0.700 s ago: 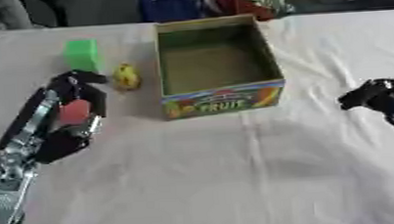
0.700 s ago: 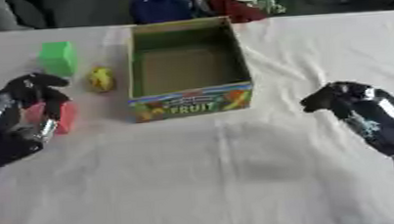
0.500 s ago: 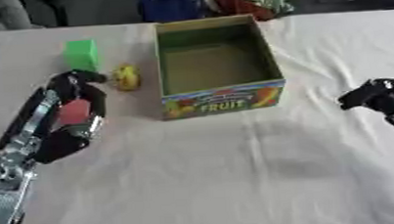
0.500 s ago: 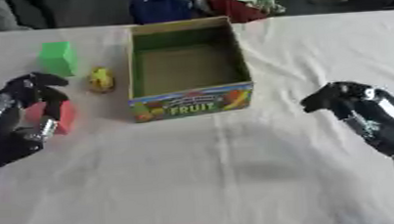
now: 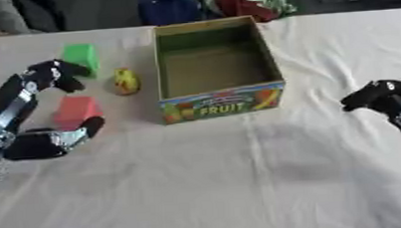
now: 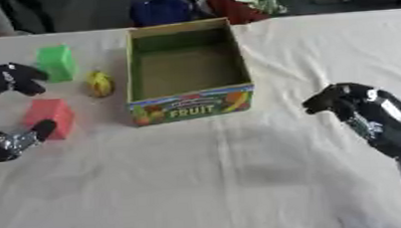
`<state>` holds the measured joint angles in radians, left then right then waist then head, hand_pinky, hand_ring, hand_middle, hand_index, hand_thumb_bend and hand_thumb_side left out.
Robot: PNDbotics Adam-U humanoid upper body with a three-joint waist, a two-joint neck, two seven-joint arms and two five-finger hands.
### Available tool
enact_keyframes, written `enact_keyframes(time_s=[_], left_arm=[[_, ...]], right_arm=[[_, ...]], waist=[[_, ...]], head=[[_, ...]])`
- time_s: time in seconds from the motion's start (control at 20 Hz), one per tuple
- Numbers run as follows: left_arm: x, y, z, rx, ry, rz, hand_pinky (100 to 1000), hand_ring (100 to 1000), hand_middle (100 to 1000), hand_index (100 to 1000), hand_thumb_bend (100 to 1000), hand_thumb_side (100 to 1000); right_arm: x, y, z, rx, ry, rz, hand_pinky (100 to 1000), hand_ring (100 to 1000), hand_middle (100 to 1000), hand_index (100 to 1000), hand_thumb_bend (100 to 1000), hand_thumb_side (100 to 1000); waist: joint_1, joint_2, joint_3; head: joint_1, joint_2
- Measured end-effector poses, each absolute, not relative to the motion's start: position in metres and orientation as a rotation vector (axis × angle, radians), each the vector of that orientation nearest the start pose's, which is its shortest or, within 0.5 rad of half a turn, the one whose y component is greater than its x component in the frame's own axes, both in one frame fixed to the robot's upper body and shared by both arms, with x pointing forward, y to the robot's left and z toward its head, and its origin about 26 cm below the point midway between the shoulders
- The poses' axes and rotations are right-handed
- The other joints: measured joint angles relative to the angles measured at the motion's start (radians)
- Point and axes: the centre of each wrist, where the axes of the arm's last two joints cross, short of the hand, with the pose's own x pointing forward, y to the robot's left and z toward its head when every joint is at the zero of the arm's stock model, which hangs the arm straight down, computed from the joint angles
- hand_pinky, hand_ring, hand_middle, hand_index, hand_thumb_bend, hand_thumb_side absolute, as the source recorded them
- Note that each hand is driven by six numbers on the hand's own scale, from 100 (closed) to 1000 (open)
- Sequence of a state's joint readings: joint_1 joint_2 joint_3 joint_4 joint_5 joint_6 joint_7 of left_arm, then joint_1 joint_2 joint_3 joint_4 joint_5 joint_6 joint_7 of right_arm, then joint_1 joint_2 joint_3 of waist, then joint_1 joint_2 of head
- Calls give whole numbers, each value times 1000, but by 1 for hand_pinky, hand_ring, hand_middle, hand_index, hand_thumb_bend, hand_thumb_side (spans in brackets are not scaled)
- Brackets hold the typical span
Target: Pick up objects on the table and place them in the box.
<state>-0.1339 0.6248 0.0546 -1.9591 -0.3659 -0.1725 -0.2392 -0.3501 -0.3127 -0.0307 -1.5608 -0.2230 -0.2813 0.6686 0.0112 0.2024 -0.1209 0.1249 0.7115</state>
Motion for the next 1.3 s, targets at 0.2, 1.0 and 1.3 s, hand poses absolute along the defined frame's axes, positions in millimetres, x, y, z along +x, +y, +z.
enact_keyframes(time_s=[0.2, 1.0, 1.3], left_arm=[[282, 344, 204, 796, -1902, -1227, 705, 699, 747, 850, 562, 496], [315, 381, 227, 1039, -1523, -1563, 721, 725, 751, 844, 637, 480], [333, 398, 214, 1032, -1353, -1611, 722, 726, 749, 844, 652, 525]], right_arm=[[357, -294, 113, 384, -2037, 853, 730, 746, 592, 662, 100, 561], [356, -295, 112, 382, -2025, 859, 730, 746, 592, 663, 100, 562], [356, -295, 112, 381, -2023, 861, 730, 746, 592, 663, 100, 562]], waist=[[5, -2, -1], [19, -14, -9], [18, -16, -14]], head=[[-3, 0], [-6, 4], [-5, 7]])
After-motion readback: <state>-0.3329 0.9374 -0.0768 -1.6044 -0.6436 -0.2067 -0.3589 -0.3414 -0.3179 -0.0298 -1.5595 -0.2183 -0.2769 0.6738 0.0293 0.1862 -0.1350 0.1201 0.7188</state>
